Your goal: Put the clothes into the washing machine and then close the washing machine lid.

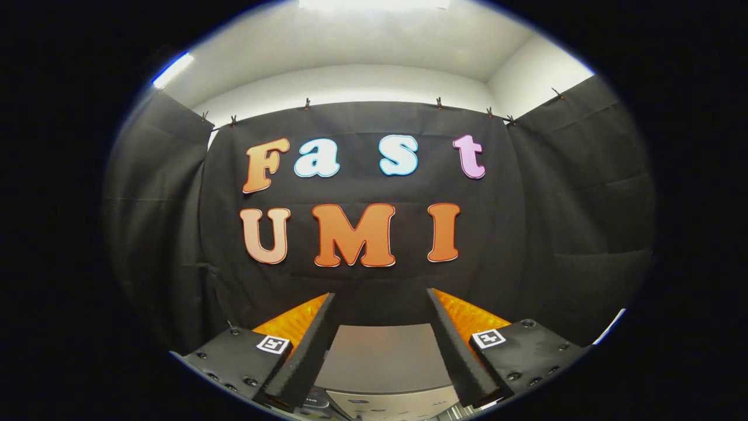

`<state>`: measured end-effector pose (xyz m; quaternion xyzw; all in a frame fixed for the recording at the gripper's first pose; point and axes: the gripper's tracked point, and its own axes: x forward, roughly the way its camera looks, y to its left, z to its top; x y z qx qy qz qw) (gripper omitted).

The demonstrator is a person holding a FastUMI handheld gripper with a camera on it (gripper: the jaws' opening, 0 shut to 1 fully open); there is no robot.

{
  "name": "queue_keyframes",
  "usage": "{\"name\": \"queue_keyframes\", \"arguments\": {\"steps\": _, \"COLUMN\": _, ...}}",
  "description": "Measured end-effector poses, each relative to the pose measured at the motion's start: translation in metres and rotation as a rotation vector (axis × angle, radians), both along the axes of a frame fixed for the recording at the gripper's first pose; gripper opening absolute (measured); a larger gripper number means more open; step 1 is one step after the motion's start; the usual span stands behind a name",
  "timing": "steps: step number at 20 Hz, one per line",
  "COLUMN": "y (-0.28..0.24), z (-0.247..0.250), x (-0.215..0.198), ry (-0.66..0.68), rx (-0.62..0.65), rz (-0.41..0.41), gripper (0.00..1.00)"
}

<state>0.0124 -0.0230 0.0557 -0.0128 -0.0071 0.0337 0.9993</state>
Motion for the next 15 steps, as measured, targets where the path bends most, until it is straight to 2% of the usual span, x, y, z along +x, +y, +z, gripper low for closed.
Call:
{"name": "queue_keyframes", "arguments": {"steps": 7, "y": -0.008, "z": -0.017, "x": 0.007, "ry": 0.044, "rx": 0.011, "rz": 0.004, "gripper": 0.98}}
{"name": "queue_keyframes", "arguments": {"steps": 15, "y": -0.024, "z": -0.014, "x": 0.010, "ry": 0.041, "rx": 0.007, "rz": 0.009, "gripper": 0.98}}
